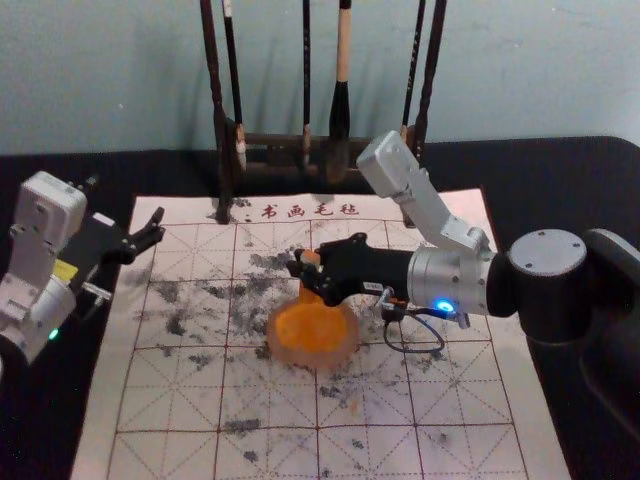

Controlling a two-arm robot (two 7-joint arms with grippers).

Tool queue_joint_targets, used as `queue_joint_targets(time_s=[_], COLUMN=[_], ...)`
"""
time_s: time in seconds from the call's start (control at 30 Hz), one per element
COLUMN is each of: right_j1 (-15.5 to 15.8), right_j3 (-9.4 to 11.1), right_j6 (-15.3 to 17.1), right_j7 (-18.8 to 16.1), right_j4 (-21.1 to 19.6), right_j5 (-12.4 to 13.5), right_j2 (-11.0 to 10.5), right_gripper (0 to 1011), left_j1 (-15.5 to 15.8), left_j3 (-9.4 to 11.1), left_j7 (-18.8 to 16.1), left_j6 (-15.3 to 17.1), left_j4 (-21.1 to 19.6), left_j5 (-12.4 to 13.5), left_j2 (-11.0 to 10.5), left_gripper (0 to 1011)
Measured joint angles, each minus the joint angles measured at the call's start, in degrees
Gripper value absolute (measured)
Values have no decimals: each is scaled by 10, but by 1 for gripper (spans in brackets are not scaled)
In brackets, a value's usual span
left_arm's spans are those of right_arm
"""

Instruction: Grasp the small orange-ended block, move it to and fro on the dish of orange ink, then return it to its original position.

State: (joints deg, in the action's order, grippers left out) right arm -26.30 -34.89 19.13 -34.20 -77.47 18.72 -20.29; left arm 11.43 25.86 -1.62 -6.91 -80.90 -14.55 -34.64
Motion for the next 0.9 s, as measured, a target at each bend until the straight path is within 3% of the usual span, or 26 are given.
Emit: queue_joint_targets(time_s=[0.47, 0.9], right_j1=[-23, -22], right_j3=[-31, -37], right_j6=[5, 5], right_j7=[8, 10], right_j4=[24, 24], right_j5=[-9, -12], right_j2=[4, 2], right_gripper=[112, 111], left_j1=[0, 0], left_j3=[0, 0], left_j7=[0, 0], left_j6=[0, 0], left_j4=[0, 0], left_j5=[0, 0], left_j2=[0, 0], left_gripper=[1001, 1001])
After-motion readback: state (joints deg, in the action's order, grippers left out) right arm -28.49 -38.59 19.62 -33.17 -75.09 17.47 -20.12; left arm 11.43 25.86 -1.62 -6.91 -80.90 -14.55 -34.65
